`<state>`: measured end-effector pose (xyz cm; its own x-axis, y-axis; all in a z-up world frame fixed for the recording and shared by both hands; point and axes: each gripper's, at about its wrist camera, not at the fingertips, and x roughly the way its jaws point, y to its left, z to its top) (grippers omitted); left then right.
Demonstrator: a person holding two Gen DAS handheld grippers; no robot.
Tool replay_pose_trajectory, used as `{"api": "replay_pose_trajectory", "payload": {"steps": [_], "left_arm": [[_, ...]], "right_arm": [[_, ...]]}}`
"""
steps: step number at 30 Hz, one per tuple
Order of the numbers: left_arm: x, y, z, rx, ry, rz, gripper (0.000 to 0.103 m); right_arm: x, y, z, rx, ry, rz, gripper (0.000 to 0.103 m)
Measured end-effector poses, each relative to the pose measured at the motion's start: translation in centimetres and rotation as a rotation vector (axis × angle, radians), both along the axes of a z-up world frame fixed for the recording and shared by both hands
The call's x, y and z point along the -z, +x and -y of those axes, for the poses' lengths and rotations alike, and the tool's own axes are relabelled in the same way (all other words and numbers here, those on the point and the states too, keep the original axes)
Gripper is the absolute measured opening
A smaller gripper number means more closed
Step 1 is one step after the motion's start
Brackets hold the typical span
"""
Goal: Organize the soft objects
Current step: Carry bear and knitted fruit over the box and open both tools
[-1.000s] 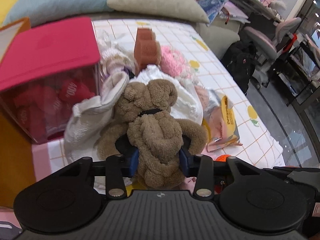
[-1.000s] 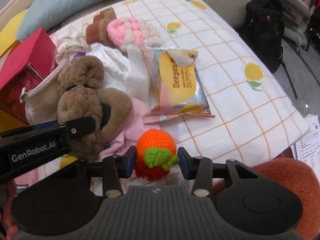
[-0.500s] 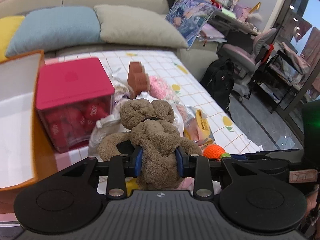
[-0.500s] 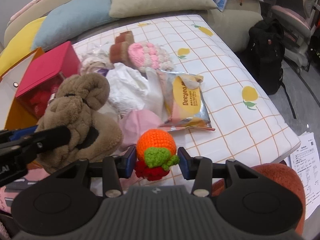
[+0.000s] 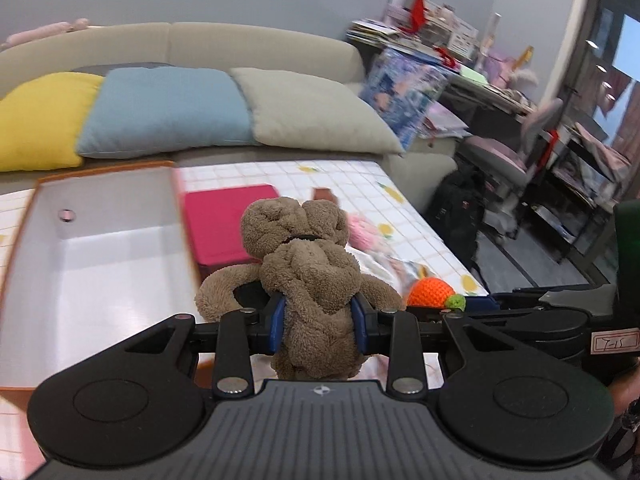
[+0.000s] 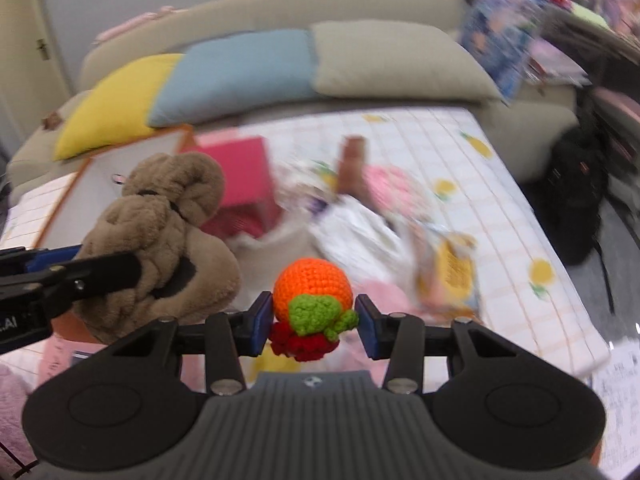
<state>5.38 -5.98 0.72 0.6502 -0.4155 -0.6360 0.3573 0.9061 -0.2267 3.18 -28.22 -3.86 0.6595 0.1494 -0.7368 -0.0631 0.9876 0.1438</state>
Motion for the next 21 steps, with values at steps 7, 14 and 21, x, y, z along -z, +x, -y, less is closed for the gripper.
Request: {"api": "replay_pose_trajectory", "payload": {"steps": [7,14,21], "left_arm": [[-1.7,-0.6,-4.0,-0.089,0.087,0.031,0.038],[-1.4,1.0,-8.4,-0.189,0.176,-0.021,0.038],[1.3,4.9,-11.3,-0.211,0.185,-0.158,0.038]], "right_arm": [[-2.5,1.6,-6.0,-0.159,0.018,0.071,0.044],[-3.3,3.7,-13.4,-0.4,-0.077,0.092,0.044],[-1.2,7.1,-18.7,-0.547,-0.157,0.002,0.044]]}}
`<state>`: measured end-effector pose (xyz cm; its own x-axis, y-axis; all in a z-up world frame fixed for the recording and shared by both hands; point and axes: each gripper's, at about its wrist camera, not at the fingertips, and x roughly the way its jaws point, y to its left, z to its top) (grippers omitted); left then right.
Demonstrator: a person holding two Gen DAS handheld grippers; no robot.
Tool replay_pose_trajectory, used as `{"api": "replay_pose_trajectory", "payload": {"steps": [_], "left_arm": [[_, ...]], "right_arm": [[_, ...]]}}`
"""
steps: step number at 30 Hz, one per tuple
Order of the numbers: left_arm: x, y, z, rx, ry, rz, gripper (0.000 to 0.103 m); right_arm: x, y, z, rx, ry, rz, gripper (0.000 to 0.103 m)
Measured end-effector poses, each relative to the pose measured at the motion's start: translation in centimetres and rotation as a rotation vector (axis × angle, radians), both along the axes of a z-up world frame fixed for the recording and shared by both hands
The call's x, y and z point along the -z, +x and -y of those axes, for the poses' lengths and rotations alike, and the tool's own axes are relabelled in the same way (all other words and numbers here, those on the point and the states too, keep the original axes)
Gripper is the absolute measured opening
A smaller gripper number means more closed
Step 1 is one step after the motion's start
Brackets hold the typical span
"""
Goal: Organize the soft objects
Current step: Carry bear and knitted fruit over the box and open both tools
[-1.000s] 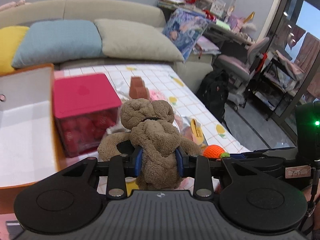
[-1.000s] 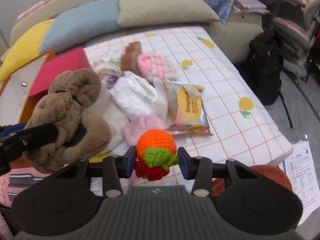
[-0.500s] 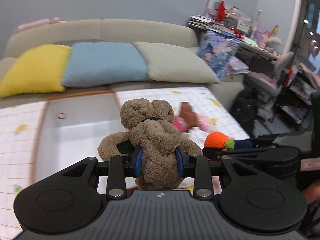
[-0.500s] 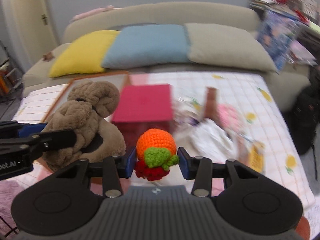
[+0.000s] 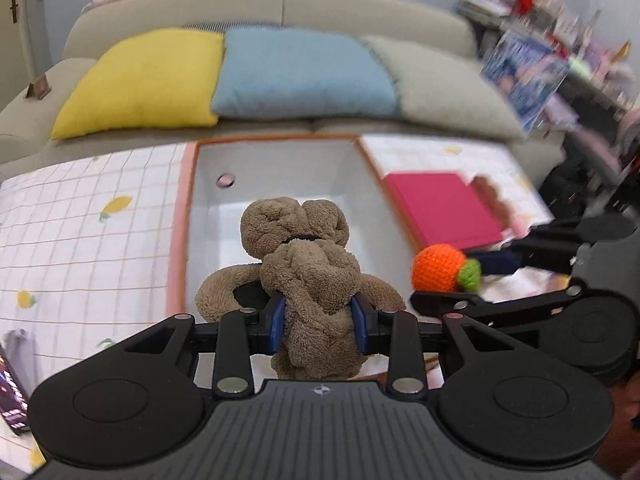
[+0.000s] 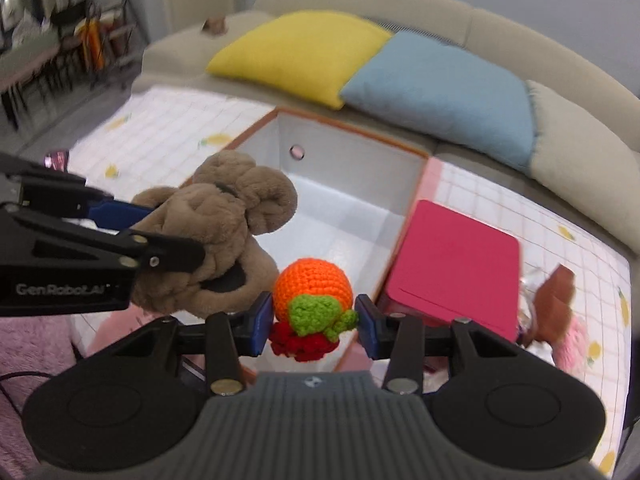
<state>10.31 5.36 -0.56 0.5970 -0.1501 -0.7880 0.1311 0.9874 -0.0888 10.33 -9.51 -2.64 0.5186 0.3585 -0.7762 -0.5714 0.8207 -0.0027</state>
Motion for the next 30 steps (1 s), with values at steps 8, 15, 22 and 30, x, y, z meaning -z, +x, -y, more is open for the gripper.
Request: {"api": "replay_pose_trajectory", "payload": {"steps": [8,15,22,30], "left_arm": [[4.1,3.0,-1.3,0.015,0.055,-0.168,0.039],[6.4,4.2,-1.8,0.021,0.069,-0.241,0.039],[7.5,4.7,-1.9,0.017,0.081,-0.271,0.039],[7.5,4.7,-1.6,0.019,0.096,-0.275,0.043]], "right_arm": [[3.5,4.4,-2.6,-0.04,-0.092,-0.138,0.044],[5.6,6.5,-4.1,-0.087,-0.17,-0.217,0.044],[7.3,7.2,-5.7,-0.13,-0.246,-0.233,0.044],[7.3,6.8,-5.7,-0.155,-0.281,-0.203,0.044]]}}
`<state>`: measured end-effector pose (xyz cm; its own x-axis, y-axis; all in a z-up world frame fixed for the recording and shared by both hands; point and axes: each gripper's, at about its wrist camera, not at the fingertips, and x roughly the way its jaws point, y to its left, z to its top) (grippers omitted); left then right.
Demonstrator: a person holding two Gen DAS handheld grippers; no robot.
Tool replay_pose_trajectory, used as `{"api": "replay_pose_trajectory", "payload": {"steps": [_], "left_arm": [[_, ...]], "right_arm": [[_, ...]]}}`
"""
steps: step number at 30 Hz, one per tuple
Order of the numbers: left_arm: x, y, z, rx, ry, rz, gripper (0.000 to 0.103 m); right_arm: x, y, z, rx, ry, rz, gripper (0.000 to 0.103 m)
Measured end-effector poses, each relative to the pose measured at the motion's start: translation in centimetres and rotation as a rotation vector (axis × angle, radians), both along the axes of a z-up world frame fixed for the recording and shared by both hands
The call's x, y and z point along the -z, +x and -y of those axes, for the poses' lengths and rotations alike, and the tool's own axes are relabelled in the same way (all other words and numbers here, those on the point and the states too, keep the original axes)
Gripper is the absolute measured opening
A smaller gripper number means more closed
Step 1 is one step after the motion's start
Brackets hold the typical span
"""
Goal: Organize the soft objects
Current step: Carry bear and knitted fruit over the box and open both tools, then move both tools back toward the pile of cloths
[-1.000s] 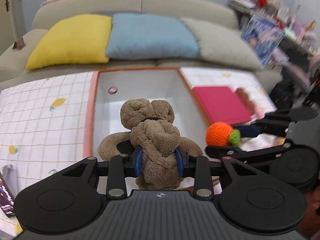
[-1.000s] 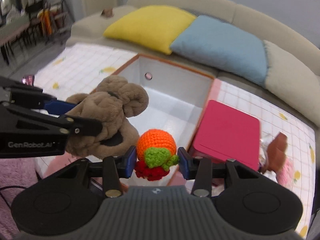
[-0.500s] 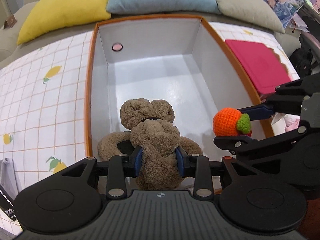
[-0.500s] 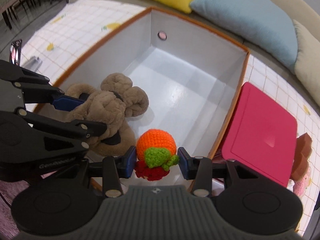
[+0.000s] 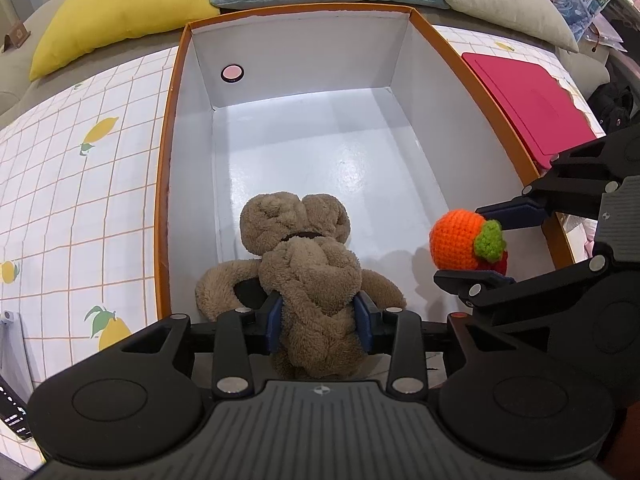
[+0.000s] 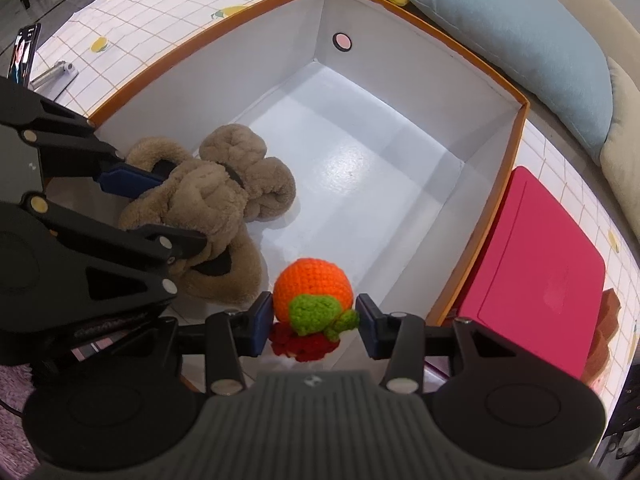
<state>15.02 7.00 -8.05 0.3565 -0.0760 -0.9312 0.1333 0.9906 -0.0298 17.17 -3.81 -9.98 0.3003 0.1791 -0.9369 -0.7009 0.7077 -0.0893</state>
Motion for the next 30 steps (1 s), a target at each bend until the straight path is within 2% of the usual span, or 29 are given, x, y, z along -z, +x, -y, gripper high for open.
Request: {"api": "replay_pose_trajectory", "payload": {"steps": [7,8,10,11,13,19,24,30], "left_arm": [[-0.3,0.2,0.0,0.0,0.007,-0.003,0.052],[-0.5,0.1,-0.1,-0.003,0.006,0.002,0.053],[-1.1,-0.1,-0.3,-0.02,0.018,0.025,0.065],[-1.5,-0.3,-0.4,-0.025,0.011,0.039,0.067],[-2.4,-0.6,-0.7,-0.035,-0.012,0.06,0.068],[-5.9,-2.8,-0.4,-0.063,-0.055,0.196,0.068],[-8.2,-4.9,0.6,-0.069,-0.125,0.316,0.069],[-9.8,-7.5,4.1,0.024,-0.183,0.441,0.069]], "right_arm": [[-0.3,-0.5,0.0,-0.028,-0.022,0.023,0.045],[-0.5,-0.5,0.1,-0.029,-0.021,0.027,0.048],[-0.9,-0.6,0.3,-0.032,-0.023,0.041,0.056],[-1.2,-0.6,0.5,-0.037,-0.007,0.039,0.063],[-2.1,-0.8,0.9,-0.032,0.018,0.047,0.067],[-5.3,-1.9,2.9,0.023,0.106,0.117,0.067],[-8.0,-4.3,6.2,0.103,0.195,0.224,0.067],[-9.1,-7.8,12.1,0.264,0.31,0.348,0.069]]}}
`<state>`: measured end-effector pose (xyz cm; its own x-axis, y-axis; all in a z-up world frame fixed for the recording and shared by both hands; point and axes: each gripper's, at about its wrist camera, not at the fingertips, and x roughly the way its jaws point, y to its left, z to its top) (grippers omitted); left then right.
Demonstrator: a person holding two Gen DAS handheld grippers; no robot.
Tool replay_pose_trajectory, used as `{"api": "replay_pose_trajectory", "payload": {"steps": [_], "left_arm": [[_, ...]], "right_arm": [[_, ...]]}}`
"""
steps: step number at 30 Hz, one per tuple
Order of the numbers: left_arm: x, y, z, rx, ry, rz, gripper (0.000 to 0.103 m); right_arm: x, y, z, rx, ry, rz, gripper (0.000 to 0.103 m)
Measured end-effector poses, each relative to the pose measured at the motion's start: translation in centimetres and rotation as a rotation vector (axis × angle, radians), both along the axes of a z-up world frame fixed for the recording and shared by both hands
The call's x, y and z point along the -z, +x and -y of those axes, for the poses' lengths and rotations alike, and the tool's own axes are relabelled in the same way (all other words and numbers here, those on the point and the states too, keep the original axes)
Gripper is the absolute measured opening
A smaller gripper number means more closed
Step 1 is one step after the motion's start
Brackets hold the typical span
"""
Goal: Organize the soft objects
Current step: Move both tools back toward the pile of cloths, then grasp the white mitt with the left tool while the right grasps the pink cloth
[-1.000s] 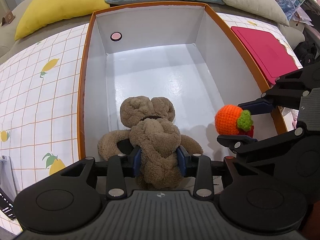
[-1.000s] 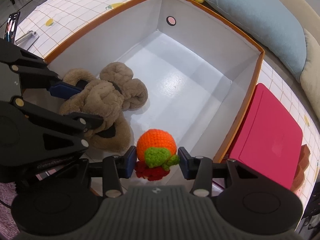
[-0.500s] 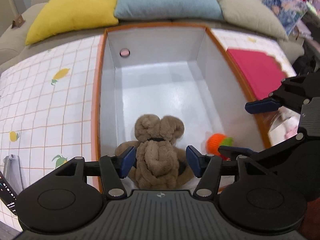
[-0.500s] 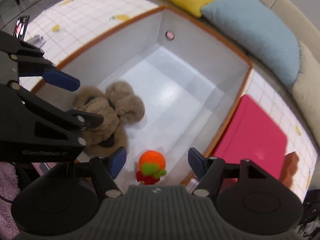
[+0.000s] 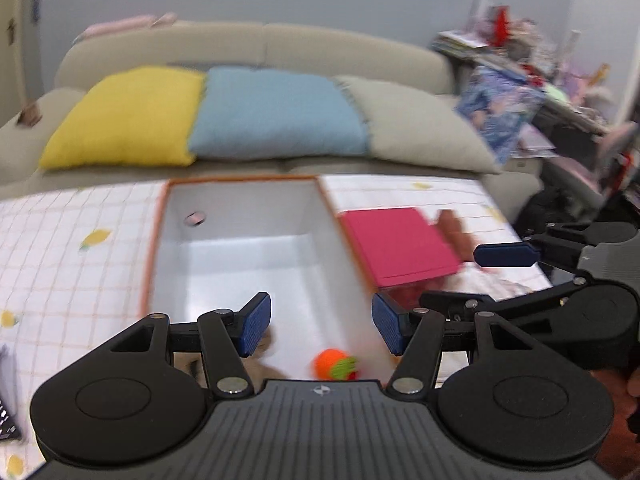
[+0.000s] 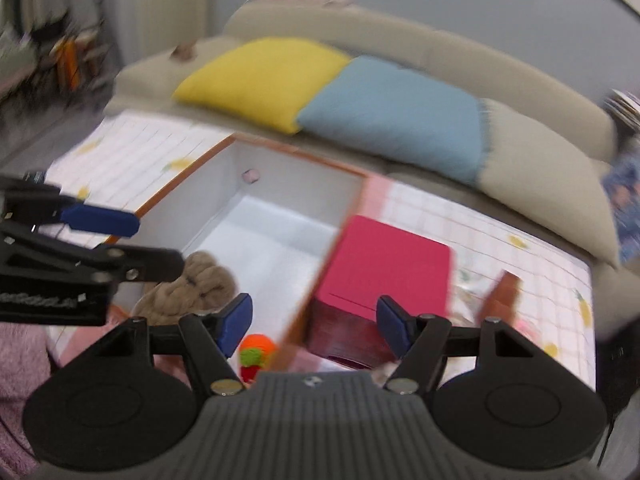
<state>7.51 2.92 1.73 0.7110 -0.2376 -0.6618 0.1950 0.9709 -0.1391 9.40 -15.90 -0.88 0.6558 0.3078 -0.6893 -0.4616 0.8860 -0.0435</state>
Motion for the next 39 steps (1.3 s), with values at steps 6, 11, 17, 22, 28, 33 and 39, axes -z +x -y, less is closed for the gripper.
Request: {"api": "replay_pose_trajectory", "payload": {"steps": [6,11,17,22,28,33,39], "left_arm": [[0.7,-1.2,4.7,0.145,-0.028,0.026,0.069],[2.4,-1.2,8.5,0.251,-0.045,-0.019,0.068],[4.5,-0.2,12.3,0.323,-0.056,-0.094,0.068],[5.9,1.3,14.5,0.323,-0.044,-0.12,0.068],[8.2,2.8,15.9,0.231,0.081,-0.101,0.077],[10.6,4.3,16.5,0.193,0.136,-0.133,0.078],[12.9,5.4,16.7,0.182,0.2,-0.134,0.079]], "right_arm": [[1.6,-2.5,6.2,0.21,0.028,0.027,0.069],[4.6,-3.8,10.3,0.357,-0.013,-0.04,0.076],[7.5,-4.8,15.2,0.505,-0.058,-0.121,0.076],[8.4,-3.7,17.5,0.578,-0.021,-0.135,0.073],[9.9,-2.4,17.5,0.569,0.027,-0.158,0.072],[12.2,-0.4,16.7,0.556,0.073,-0.238,0.072],[14.8,1.3,17.3,0.575,0.133,-0.342,0.069]]}}
